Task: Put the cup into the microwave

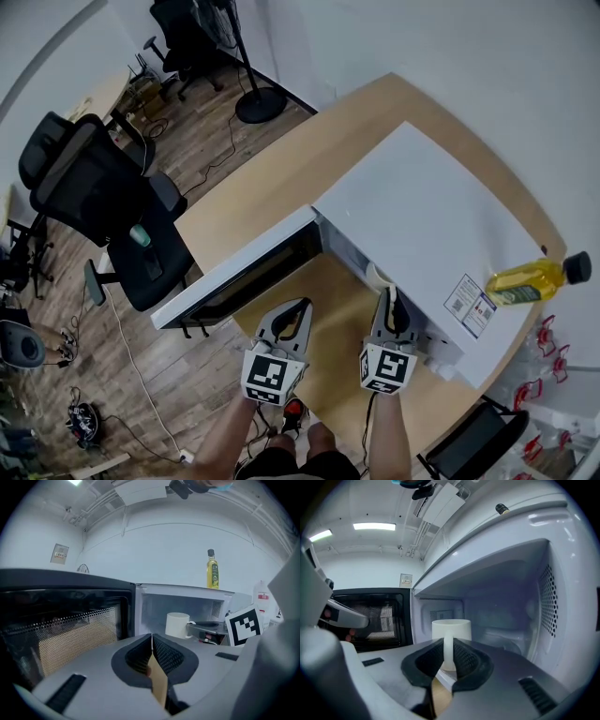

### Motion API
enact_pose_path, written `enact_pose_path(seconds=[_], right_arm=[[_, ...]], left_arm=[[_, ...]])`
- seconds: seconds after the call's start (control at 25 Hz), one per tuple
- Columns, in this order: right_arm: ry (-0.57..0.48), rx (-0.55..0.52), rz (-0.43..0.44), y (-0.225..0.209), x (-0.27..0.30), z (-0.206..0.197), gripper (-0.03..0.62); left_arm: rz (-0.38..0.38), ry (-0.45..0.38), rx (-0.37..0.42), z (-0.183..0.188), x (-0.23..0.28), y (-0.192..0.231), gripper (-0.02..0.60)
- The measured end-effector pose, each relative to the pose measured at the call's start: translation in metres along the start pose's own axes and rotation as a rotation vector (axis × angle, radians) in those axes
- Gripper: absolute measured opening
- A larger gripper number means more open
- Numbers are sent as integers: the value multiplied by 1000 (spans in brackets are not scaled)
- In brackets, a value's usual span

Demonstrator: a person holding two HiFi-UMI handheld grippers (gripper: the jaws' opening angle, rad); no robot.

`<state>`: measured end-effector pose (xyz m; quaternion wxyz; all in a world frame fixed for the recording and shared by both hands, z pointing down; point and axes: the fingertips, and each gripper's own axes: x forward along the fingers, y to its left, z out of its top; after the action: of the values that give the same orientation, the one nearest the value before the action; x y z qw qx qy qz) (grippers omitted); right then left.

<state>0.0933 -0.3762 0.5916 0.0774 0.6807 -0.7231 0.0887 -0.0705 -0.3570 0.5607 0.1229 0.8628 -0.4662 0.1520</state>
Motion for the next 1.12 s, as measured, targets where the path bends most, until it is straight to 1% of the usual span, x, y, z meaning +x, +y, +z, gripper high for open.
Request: enact_pose_path(seconds=[0.76,0.84,0.92,0.96,1.0,1.12], right_arm=[[-19,6,15,2,39,4,46],[-19,13,26,2,40,3,46],[-17,27,54,5,39,4,46],[-14,32,68,8,39,4,58],[-11,34,76,10,38,4,82],[-4,45,66,10,37,3,153]], left_arm=[[29,17,-15,-7,4,7,29],[30,19,-14,-8,4,8,29],[30,19,-15,-8,2,8,29],[31,19,-15,-8,1,8,29],[31,19,-15,-8,0,9,29],[29,16,-16,-7,-2,8,29]])
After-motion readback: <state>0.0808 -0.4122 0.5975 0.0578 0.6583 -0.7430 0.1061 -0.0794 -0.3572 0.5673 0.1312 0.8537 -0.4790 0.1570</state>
